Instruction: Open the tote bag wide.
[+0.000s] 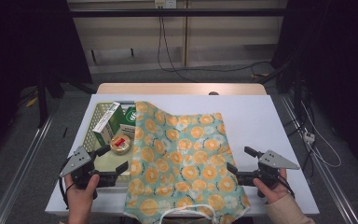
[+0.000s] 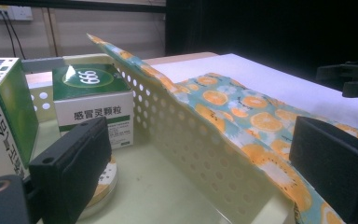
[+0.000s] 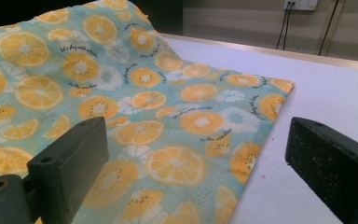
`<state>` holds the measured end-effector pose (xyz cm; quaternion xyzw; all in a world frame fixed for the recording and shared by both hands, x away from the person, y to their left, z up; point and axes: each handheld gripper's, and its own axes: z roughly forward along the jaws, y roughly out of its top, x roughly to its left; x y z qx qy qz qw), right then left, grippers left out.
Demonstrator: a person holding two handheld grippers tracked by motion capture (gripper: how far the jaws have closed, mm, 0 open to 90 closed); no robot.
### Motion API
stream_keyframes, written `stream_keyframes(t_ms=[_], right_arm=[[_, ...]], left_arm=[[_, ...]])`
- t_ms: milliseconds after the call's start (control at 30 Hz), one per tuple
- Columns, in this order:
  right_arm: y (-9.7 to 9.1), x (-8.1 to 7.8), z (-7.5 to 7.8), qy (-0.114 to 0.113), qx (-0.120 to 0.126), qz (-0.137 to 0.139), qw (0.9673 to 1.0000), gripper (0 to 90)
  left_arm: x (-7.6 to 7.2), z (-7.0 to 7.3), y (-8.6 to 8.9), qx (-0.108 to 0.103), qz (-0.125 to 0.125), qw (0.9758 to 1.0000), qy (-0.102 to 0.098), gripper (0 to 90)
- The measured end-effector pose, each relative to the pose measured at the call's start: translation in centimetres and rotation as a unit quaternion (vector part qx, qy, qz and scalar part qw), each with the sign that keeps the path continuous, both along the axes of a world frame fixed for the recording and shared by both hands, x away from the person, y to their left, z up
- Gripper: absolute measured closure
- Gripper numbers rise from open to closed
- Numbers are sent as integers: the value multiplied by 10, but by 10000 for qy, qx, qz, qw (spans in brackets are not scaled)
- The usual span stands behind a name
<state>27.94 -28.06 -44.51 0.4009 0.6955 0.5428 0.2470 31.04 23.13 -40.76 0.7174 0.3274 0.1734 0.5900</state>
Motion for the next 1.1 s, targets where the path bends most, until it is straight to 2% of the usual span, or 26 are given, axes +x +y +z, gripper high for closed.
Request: stream_keyframes(t_ms=[233,467,567,667,733,800,900,967,1100], right_arm=[[-1,2,0,10,41,-48,10000,56],[-3,8,3,18,-54,-59,10000,59],[-2,17,4,177,-78,52,9998,58],[1,27,4,390,-238,-42,9989,88],[3,34,4,522,-487,-173,9973,115],[4,40,6,673,-609,-214,9956,111],[6,49,9,723,-744,-228,9943,128],[8,57,10,838,-842,-264,9926,177],[12,81,10,937,-921,-346,9907,236]], left_arm=[[2,2,2,-138,9,9999,-43,48],[3,2,-2,-79,-48,9999,-43,48],[3,3,-5,-52,-87,9999,-42,48],[5,2,-6,-46,-117,9999,-43,48],[5,2,-7,-60,-125,9999,-32,48],[6,2,-10,-45,-186,9998,-27,48],[6,3,-12,38,-237,9997,-53,48],[5,3,-13,29,-235,9997,-64,48],[4,4,-15,89,-228,9997,-52,48]])
